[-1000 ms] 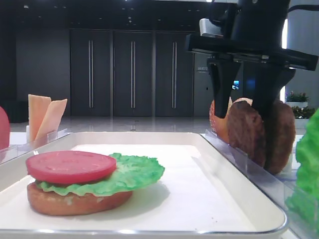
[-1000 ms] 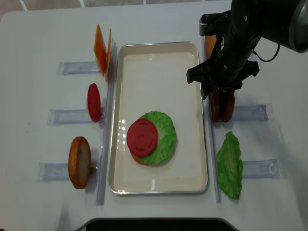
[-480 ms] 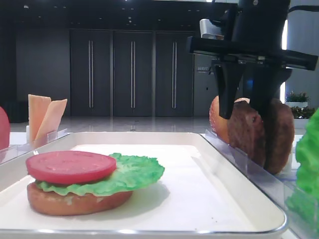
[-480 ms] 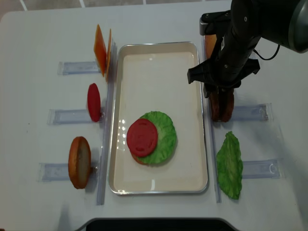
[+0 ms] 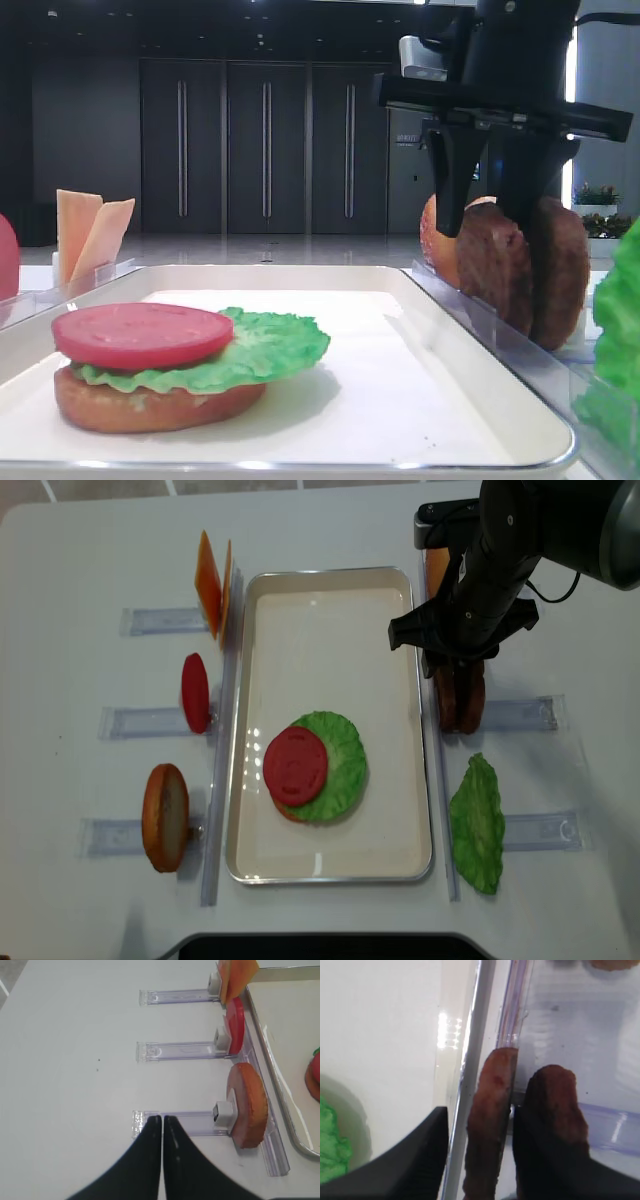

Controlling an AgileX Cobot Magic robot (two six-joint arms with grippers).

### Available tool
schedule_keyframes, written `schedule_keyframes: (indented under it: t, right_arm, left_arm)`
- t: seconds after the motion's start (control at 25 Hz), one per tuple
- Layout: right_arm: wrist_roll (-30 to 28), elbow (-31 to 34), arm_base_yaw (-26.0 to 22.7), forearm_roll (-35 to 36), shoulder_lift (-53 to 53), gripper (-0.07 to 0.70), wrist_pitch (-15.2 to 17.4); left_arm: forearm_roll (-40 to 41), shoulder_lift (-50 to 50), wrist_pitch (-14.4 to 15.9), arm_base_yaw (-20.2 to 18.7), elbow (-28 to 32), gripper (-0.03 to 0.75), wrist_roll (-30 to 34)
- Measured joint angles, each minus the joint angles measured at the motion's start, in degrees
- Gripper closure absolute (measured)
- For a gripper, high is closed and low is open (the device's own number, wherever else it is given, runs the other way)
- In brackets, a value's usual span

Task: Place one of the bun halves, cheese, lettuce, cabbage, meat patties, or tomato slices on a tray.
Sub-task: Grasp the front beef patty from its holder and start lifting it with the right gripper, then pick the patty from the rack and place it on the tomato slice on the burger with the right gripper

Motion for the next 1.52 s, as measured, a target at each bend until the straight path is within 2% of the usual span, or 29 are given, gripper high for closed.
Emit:
schedule_keyframes:
  t: [0.12,0.36,0.68,0.92,1.12,1.52]
  right_arm:
    - [-0.05,0.00,0.00,0.00,0.05,0.346,0.01]
    - [-0.05,0.00,0.00,-0.53,0.06,0.438,0.01]
    - [-0.11,0.00,0.00,-0.92,0.06,0.491,0.07]
    - [-0.11,0.00,0.00,-1.03,0.06,0.493,0.64]
    - [-0.08,0.00,0.09,-0.98,-0.75,0.496,2.75]
    - [2.14,-2.36,4.10,-1.27,-9.19,0.497,7.10]
  left_arm:
    - [0.00,0.00,0.00,0.00,0.00,0.716,0.00]
    - [0.00,0.00,0.00,0.00,0.00,0.716,0.00]
    - [0.00,0.00,0.00,0.00,0.00,0.716,0.00]
    - [0.00,0.00,0.00,0.00,0.00,0.716,0.00]
    - [0.00,0.00,0.00,0.00,0.00,0.716,0.00]
    - [0.05,0.00,0.00,0.00,0.00,0.716,-0.74]
